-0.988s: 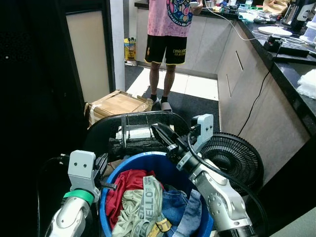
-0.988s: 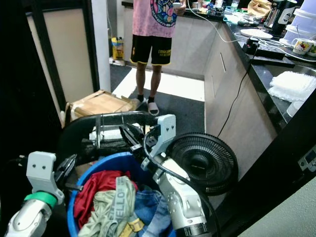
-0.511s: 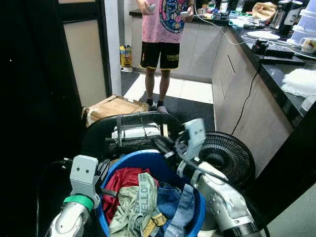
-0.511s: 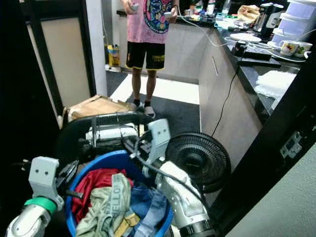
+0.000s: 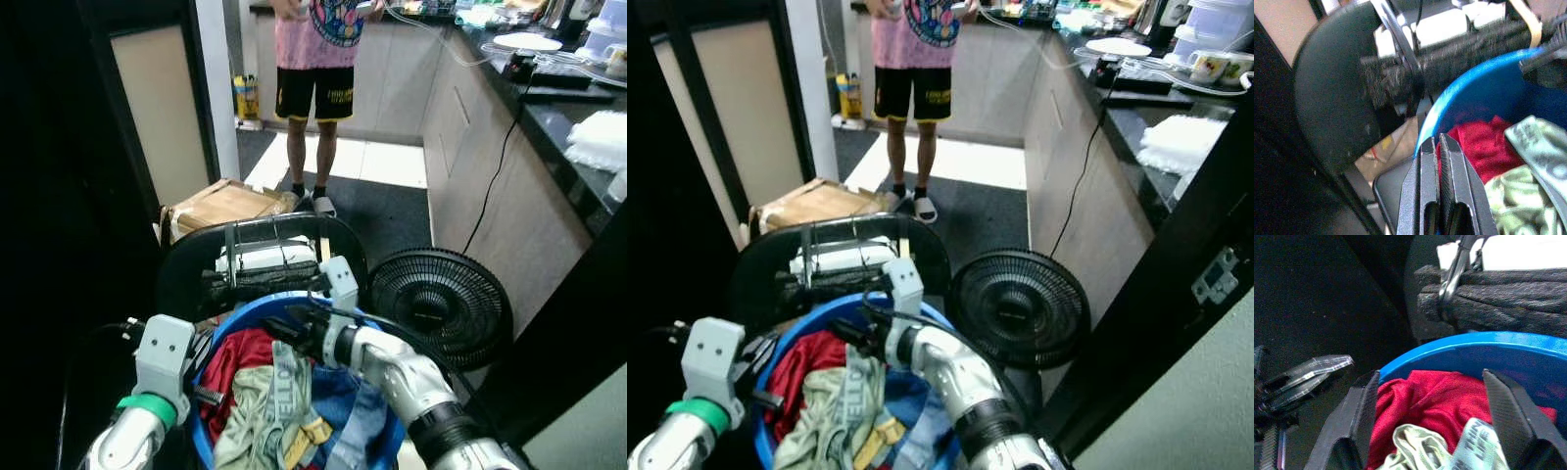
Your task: Clothes washing
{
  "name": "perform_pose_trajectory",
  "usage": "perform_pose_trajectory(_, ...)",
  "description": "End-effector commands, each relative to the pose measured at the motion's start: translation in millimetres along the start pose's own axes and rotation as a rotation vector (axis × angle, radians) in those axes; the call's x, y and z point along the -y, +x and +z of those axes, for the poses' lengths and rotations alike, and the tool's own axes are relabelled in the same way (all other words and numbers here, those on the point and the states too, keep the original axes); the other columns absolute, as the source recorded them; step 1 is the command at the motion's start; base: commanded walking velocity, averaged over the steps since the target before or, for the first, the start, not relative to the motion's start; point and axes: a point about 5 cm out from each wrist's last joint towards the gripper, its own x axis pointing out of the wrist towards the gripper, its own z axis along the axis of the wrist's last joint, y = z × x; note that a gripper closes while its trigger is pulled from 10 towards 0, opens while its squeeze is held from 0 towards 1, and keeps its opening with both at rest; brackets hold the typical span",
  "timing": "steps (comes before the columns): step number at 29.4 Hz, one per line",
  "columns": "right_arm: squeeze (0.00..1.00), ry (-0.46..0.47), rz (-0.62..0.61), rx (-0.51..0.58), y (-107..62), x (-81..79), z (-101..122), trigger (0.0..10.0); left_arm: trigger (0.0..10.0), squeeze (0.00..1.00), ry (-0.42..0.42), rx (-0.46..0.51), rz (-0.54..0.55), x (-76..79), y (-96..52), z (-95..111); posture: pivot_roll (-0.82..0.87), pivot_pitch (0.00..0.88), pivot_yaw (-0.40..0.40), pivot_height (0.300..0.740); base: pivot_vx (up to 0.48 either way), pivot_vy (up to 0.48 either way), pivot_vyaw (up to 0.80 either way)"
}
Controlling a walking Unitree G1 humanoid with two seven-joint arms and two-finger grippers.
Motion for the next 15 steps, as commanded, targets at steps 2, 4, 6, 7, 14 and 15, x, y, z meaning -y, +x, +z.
perform_pose_trajectory(2, 1.00, 0.033, 0.026, -0.040, 4.3, -2.7, -4.9, 10.0, 10.0, 0.00, 0.007, -0.024, -0.002, -4.1, -6.4, -2.9, 0.01, 0.146, 0.059, 0.740, 0.000, 0.000, 0.00)
perform_pose_trajectory(4, 1.00, 0.039, 0.041, -0.062, 6.7, -5.0, -6.6, 10.0, 10.0, 0.00, 0.012, -0.033, -0.010, -4.9, -9.0, -3.7, 0.02, 0.151, 0.062, 0.740, 0.000, 0.000, 0.00)
perform_pose_trajectory(6, 1.00, 0.053, 0.061, -0.101, 9.2, -8.7, -12.6, 10.0, 10.0, 0.00, 0.024, -0.044, -0.030, -4.5, -11.9, -4.7, 0.03, 0.158, 0.067, 0.740, 0.000, 0.000, 0.00)
perform_pose_trajectory(7, 1.00, 0.064, 0.061, -0.135, 12.0, -10.4, -19.1, 10.0, 10.0, 0.00, 0.032, -0.055, -0.047, -4.2, -14.2, -5.5, 0.03, 0.163, 0.069, 0.740, 0.000, 0.000, 0.00)
perform_pose_trajectory(14, 1.00, 0.063, -0.096, -0.183, 15.0, -1.8, -34.6, 10.0, 10.0, 0.00, 0.047, -0.078, -0.090, -2.8, -18.5, -5.9, 0.05, 0.164, 0.072, 0.740, 0.000, 0.000, 0.00)
perform_pose_trajectory(15, 1.00, 0.063, -0.096, -0.183, 15.0, -1.8, -34.6, 10.0, 10.0, 0.00, 0.047, -0.078, -0.090, -2.8, -18.5, -5.9, 0.05, 0.164, 0.072, 0.740, 0.000, 0.000, 0.00)
